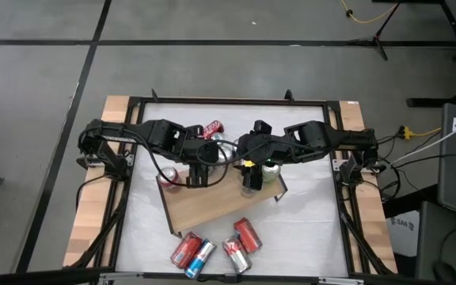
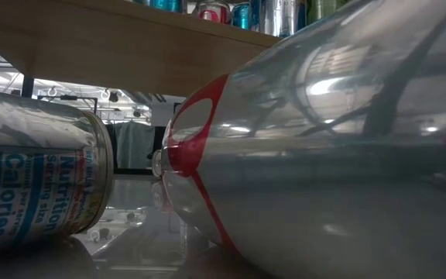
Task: Place canned beverage on shelf
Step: Put the blue soda can on the shelf
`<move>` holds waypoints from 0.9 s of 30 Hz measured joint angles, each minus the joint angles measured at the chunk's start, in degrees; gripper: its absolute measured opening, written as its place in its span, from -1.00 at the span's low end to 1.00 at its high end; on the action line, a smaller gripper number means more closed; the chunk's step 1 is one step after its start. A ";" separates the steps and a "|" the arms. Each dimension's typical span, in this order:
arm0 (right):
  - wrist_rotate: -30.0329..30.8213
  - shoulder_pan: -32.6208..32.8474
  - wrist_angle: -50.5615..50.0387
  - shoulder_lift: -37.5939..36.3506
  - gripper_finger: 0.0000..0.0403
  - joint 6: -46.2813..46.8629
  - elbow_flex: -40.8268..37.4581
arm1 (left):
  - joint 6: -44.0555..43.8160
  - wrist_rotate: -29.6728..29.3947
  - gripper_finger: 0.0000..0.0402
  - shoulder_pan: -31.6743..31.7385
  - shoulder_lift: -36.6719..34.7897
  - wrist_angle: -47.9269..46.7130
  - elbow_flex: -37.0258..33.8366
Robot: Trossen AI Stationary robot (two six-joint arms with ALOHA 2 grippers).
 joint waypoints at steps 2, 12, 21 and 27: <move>0.00 -0.02 0.00 0.00 0.41 0.00 0.00 | -0.01 0.52 0.11 -0.01 0.00 0.00 0.00; 0.00 0.00 0.00 0.00 0.41 0.00 0.00 | -0.04 1.47 0.23 -0.02 0.00 -0.02 0.00; 0.00 0.00 0.00 0.00 0.41 0.00 0.00 | -0.04 1.17 0.31 -0.02 0.00 0.42 0.00; 0.00 -0.01 0.00 0.00 0.41 0.00 0.00 | -0.04 1.22 0.32 -0.02 0.00 0.39 0.00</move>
